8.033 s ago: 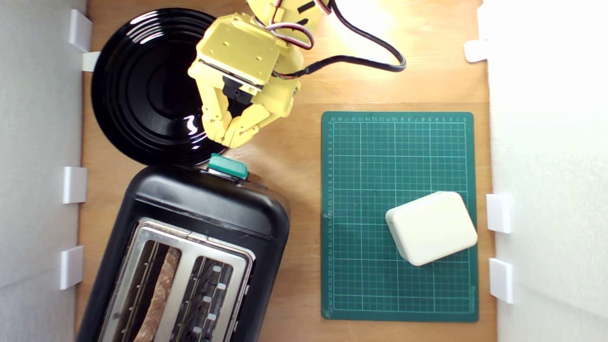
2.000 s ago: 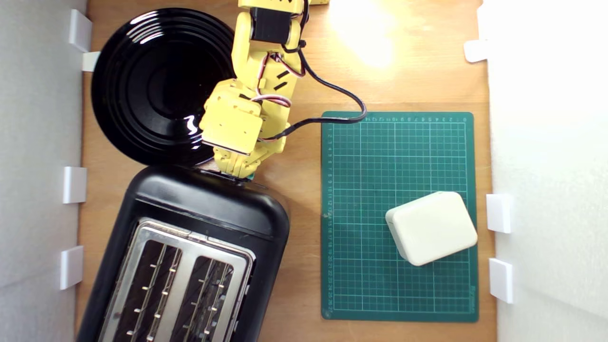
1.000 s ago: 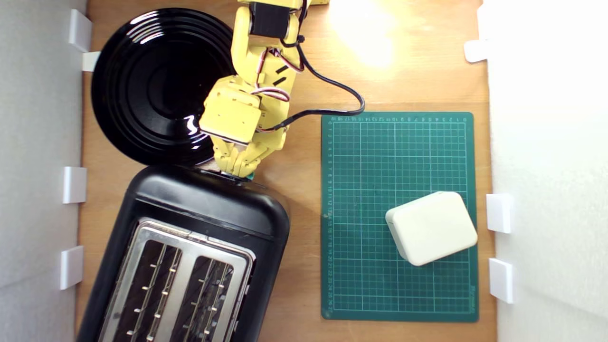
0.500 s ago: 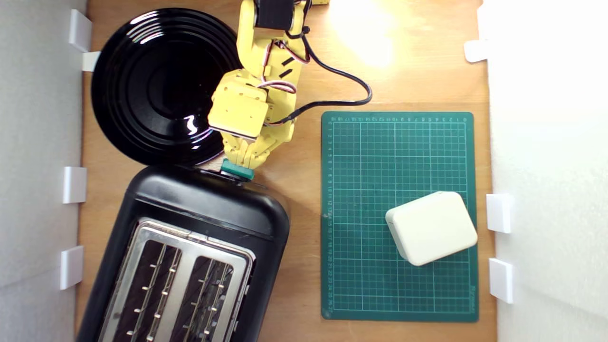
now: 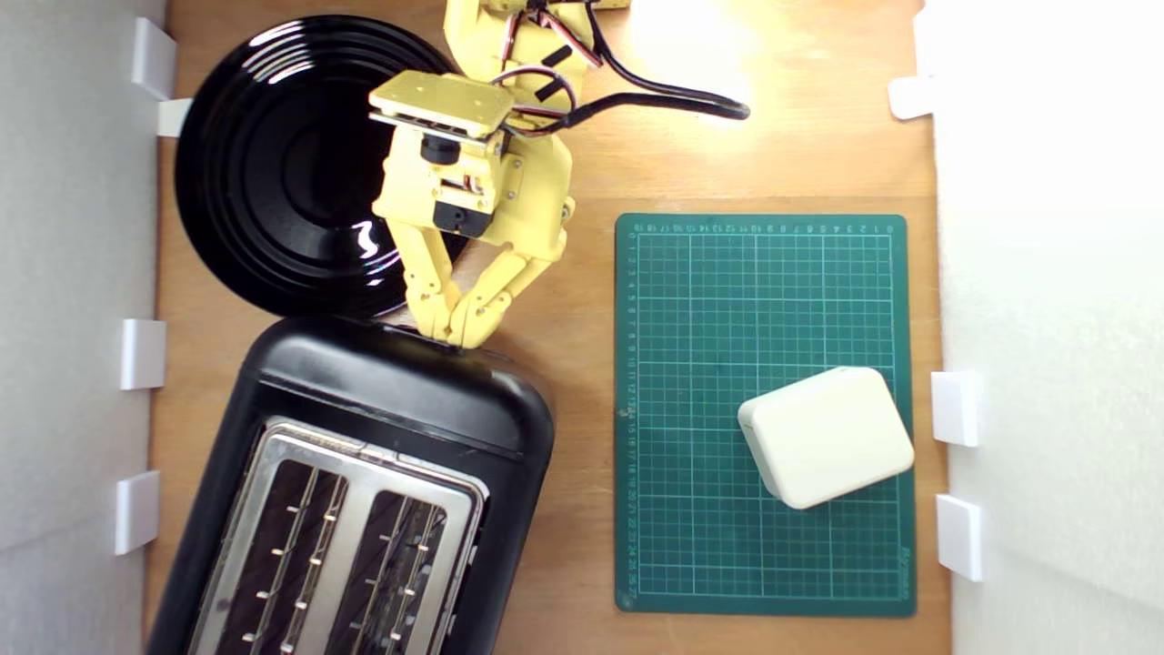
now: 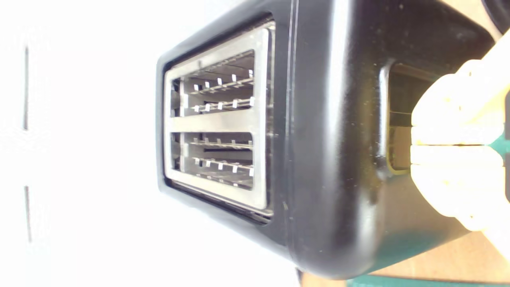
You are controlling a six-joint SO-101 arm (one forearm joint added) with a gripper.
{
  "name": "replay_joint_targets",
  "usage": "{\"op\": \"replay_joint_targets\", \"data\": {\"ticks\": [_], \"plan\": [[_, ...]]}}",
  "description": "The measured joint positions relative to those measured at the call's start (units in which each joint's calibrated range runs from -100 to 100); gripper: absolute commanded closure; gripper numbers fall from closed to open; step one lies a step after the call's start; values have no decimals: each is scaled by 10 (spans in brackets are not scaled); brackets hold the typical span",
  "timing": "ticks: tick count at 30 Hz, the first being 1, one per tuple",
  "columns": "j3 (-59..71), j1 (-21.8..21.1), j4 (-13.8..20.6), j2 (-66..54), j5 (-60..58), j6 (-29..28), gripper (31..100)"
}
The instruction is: Start toaster
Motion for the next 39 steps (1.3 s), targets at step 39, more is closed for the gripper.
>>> {"op": "replay_joint_targets", "data": {"ticks": [39], "plan": [[389, -61, -68, -476, 132, -82, 989]]}}
